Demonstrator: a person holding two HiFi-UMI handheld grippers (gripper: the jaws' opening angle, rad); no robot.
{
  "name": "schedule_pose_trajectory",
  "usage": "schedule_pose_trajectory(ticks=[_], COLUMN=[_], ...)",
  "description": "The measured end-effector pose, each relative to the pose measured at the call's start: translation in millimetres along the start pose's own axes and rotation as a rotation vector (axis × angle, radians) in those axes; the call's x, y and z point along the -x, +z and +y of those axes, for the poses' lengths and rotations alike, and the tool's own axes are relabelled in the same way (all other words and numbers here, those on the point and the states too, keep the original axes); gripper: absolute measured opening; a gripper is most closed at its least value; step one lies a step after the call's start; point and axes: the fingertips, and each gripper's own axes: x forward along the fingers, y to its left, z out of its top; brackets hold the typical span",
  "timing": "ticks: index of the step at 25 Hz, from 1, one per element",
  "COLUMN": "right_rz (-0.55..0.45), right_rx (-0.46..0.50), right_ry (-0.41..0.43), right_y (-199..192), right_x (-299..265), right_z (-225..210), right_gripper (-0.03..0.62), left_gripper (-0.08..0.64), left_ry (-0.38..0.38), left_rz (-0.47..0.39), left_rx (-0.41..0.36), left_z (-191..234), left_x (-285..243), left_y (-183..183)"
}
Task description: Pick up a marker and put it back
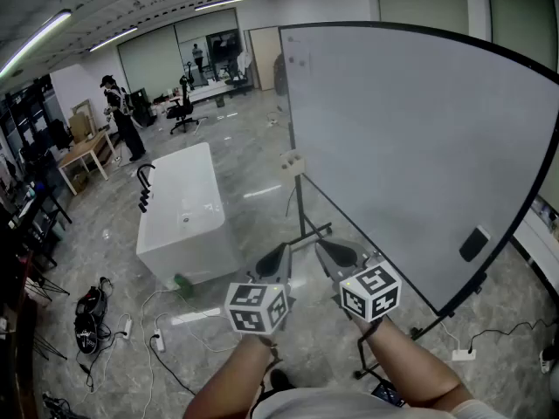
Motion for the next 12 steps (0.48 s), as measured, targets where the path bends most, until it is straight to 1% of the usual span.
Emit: schedule_pose_trajectory(ticks=[8, 12], right_rz=[-0.017, -0.005], right_rx=[-0.025, -0.033], right_ry=[-0.001, 0.011], right_y=[-6.0, -13.6], right_x=[-7.2, -22.0], right_z=[-6.6, -4.7], right_gripper=[0.003, 0.003], left_gripper=[0.002, 0.002], left_ry=[-0.003, -0.035], left_rz=[0.011, 0.031], left_rx=[-0.003, -0.014], left_z=[7.5, 17.4], left_x=[-10.1, -17.7], left_y=[-7.5, -12.2])
